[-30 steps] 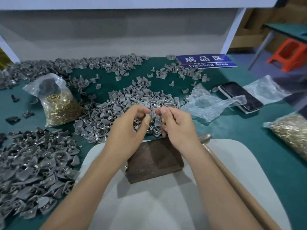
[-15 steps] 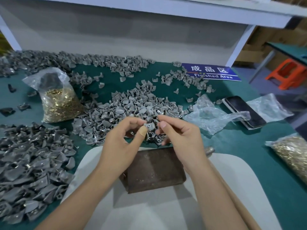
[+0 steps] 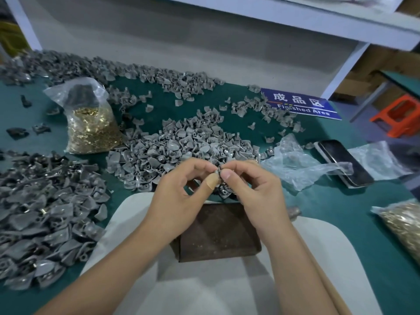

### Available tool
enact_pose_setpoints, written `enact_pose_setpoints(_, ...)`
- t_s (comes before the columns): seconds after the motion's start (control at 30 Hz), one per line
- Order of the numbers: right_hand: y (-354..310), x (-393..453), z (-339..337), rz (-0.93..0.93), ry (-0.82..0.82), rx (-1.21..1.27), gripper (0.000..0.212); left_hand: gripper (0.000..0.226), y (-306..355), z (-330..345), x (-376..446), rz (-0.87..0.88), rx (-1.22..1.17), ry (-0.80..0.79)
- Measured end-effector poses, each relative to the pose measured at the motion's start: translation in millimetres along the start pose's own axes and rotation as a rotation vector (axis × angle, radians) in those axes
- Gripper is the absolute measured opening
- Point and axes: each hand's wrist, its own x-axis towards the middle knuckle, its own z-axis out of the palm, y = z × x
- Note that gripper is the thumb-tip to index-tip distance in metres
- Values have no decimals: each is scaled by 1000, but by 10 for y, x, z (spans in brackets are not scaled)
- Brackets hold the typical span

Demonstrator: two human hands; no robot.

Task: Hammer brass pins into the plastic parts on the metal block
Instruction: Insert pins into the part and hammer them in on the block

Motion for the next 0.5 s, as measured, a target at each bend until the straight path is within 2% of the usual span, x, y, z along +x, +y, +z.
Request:
enact_pose_setpoints(0.17,-44,-28,18,-1,17,-1,11,11,24,-4,-38,8,-23,20)
enact_pose_setpoints(0.37,-64,-35,36,-71,13,-82,24,11,17,-9,-59,27,-31,45)
enact_pose_setpoints(0.5,-52,-12,26,-94,-1,-94,24,8,-3,-15,-43,21,-28,35)
